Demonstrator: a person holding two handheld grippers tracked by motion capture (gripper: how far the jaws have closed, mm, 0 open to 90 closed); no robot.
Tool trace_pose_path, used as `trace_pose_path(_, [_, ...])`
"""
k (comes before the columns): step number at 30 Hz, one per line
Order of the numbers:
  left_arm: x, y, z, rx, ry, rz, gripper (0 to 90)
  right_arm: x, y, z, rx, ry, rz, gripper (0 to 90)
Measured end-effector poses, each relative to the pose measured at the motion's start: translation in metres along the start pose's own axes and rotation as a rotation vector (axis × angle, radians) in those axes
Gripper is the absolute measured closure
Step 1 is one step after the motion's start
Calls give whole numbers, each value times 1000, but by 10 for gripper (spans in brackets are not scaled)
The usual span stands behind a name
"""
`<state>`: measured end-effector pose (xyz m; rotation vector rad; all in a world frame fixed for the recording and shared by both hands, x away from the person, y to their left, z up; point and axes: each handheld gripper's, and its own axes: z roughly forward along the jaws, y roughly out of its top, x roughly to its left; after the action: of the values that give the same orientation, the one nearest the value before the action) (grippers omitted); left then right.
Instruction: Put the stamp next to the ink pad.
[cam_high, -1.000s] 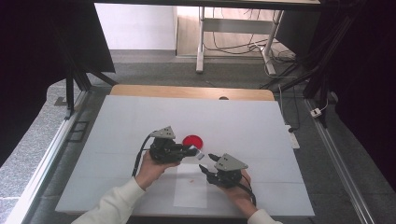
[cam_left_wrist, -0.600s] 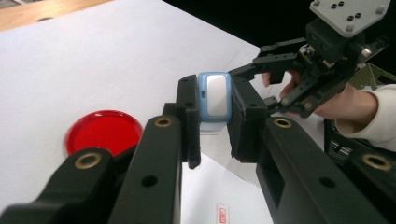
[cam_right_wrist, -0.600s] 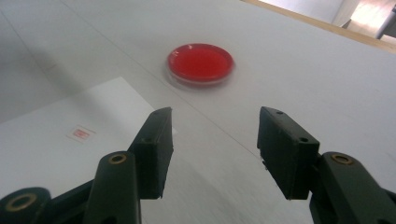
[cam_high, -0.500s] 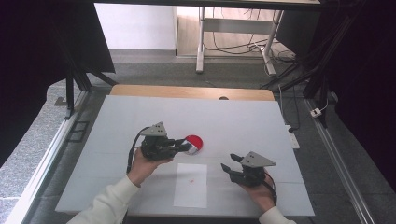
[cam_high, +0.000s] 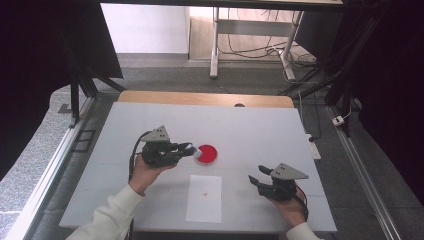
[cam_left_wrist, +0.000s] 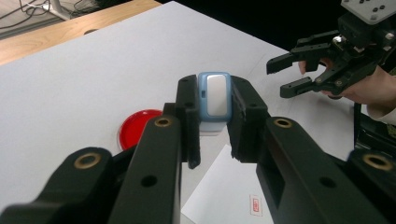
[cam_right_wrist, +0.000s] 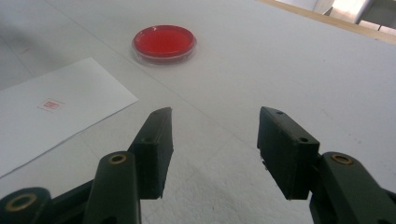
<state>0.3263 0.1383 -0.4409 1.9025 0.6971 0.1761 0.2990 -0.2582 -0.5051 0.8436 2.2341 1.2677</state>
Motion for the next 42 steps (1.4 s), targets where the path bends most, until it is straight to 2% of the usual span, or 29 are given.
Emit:
trace_pose_path(8, [10,-3,-1,38,49,15,750,-6,-3,-9,-7,-23,10,450])
trace_pose_path(14, [22,-9,-2,77,116,19,748,-11,-5,-10,1,-33,19,448])
trace_pose_path(18, [29,-12,2,134,137,14,746,-13,-5,-10,7,-38,24,447])
trace_pose_path(23, [37,-18,13,207,189,30,745,-13,-5,-10,9,-46,23,443])
trace_pose_path(31, [45,-26,33,257,191,17,744,-14,-5,-9,18,-45,25,443])
trace_pose_path(37, [48,-30,42,225,164,-16,745,-14,-5,-9,22,-44,23,443])
trace_pose_path(42, [51,-38,48,208,175,-35,745,-15,-5,-8,26,-46,20,443])
